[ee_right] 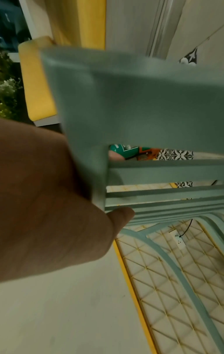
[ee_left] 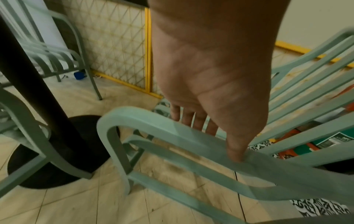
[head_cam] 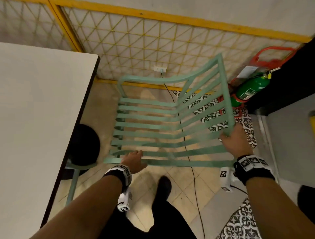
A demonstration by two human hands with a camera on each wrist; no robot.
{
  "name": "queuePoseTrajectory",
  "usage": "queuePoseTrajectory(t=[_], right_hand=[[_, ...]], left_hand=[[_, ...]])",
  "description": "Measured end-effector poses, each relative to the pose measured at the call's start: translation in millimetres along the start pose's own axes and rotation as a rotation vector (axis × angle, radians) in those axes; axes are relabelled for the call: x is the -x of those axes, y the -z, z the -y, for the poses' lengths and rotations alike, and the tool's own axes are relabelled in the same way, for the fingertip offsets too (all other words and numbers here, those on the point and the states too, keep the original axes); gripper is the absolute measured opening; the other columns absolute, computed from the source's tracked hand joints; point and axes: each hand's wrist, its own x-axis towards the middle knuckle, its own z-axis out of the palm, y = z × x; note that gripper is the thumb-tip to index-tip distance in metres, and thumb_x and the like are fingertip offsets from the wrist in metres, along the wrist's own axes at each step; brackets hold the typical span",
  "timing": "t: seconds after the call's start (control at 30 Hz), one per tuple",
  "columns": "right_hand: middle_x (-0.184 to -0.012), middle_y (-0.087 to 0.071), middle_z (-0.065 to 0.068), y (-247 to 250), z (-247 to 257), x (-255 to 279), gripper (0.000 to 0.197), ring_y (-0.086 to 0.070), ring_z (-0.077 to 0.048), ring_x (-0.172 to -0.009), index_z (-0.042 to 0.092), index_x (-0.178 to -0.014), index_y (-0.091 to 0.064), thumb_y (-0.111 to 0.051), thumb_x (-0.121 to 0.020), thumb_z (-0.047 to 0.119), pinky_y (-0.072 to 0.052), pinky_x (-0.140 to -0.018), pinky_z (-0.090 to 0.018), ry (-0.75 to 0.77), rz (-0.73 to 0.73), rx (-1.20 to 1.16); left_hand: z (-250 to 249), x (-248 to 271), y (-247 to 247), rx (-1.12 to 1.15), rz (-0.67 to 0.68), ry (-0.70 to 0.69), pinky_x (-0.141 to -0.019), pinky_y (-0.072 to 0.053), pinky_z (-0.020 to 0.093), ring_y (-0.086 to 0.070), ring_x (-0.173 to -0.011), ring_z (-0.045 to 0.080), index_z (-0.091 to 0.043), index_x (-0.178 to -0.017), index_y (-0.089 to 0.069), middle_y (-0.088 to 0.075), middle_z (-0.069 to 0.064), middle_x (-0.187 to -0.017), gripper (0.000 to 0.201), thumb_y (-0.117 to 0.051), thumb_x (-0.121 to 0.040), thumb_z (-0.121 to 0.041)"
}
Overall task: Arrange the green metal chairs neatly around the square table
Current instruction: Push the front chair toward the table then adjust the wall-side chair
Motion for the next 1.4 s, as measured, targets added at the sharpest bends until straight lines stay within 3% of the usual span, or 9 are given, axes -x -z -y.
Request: queuePoseTrajectory(t=[0.17, 0.3, 0.4, 0.53, 0.8, 0.97, 1.1, 1.2, 1.4], right_hand=[[-0.088, -0.059, -0.019, -10, -4, -1, 0.025, -0.062, -0.04, -0.08, 0.006, -0.114, -0.038, -0.05, -0.096, 0.02, -0.046, -0.069, -0.043, -0.036, -0.065, -0.012], [-0.083, -0.053, -0.012, -10, 1, 1, 0.023, -0.062, -0.04, -0.081, 0.001, -0.112, -0.041, -0.049, -0.098, 0.018, -0.043, -0.067, -0.038, -0.045, -0.082, -0.016], [-0.082, -0.055, -0.013, -12, 13, 4, 0.02, -0.062, -0.039, -0.079, 0.004, -0.108, -0.04, -0.05, -0.098, 0.018, -0.045, -0.067, -0.039, -0.039, -0.084, -0.03], [-0.087, -0.06, -0.022, -30, 39, 16, 0.021, -0.062, -0.04, -0.078, 0.004, -0.109, -0.038, -0.049, -0.097, 0.017, -0.049, -0.065, -0.042, -0.025, -0.053, -0.053], [-0.086, -0.055, -0.012, -75, 114, 49, 0.022, -0.062, -0.038, -0.079, 0.007, -0.112, -0.038, -0.05, -0.097, 0.018, -0.053, -0.067, -0.045, 0.022, -0.018, -0.123], [-0.081, -0.055, -0.009, -99, 144, 67, 0.02, -0.057, -0.032, -0.07, 0.008, -0.111, -0.035, -0.048, -0.097, 0.016, -0.048, -0.061, -0.038, 0.044, 0.029, -0.135], [-0.082, -0.055, -0.009, -101, 150, 63, 0.02, -0.055, -0.029, -0.067, 0.011, -0.106, -0.035, -0.049, -0.098, 0.023, -0.042, -0.059, -0.032, 0.052, 0.045, -0.165], [-0.089, -0.055, -0.012, -99, 154, 51, 0.025, -0.055, -0.028, -0.073, 0.009, -0.105, -0.041, -0.048, -0.099, 0.032, -0.039, -0.062, -0.032, 0.082, 0.009, -0.201], [-0.081, -0.057, -0.013, -102, 160, 40, 0.022, -0.065, -0.036, -0.067, 0.013, -0.1, -0.037, -0.042, -0.1, 0.035, -0.058, -0.06, -0.05, 0.041, 0.033, -0.203]], left_hand=[[8, -25, -23, -0.13, 0.05, -0.016, -0.106, -0.043, 0.048, -0.058, -0.122, 0.033, -0.017, -0.131, -0.053, -0.062, 0.009, -0.134, 0.06, -0.046, -0.092, -0.062], [18, -31, -19, -0.075, 0.084, -0.039, -0.095, -0.051, 0.046, -0.065, -0.106, 0.027, -0.022, -0.117, -0.061, -0.069, 0.004, -0.117, 0.056, -0.047, -0.085, -0.066], [33, -29, -15, -0.037, 0.059, -0.044, -0.094, -0.053, 0.044, -0.065, -0.104, 0.024, -0.024, -0.113, -0.062, -0.069, 0.002, -0.113, 0.05, -0.053, -0.086, -0.065], [71, -23, -6, -0.038, 0.001, -0.016, -0.096, -0.051, 0.041, -0.064, -0.105, 0.023, -0.026, -0.11, -0.062, -0.068, 0.001, -0.115, 0.046, -0.056, -0.085, -0.065], [151, -5, 25, -0.103, 0.02, 0.095, -0.097, -0.051, 0.039, -0.063, -0.116, 0.026, -0.023, -0.118, -0.059, -0.066, 0.003, -0.128, 0.046, -0.061, -0.088, -0.058], [179, 8, 30, -0.067, 0.064, 0.19, -0.094, -0.048, 0.035, -0.064, -0.114, 0.023, -0.02, -0.115, -0.06, -0.067, 0.003, -0.124, 0.038, -0.065, -0.09, -0.048], [176, 13, 28, -0.036, 0.05, 0.177, -0.088, -0.051, 0.034, -0.066, -0.11, 0.023, -0.022, -0.112, -0.062, -0.068, 0.002, -0.119, 0.036, -0.064, -0.087, -0.047], [155, 8, 28, 0.044, 0.055, 0.04, -0.082, -0.049, 0.033, -0.064, -0.1, 0.021, -0.027, -0.1, -0.058, -0.065, 0.0, -0.108, 0.027, -0.065, -0.083, -0.046], [123, 4, 20, -0.002, 0.055, -0.046, -0.094, -0.047, 0.038, -0.061, -0.111, 0.025, -0.017, -0.119, -0.06, -0.064, 0.005, -0.121, 0.038, -0.059, -0.094, -0.046]])
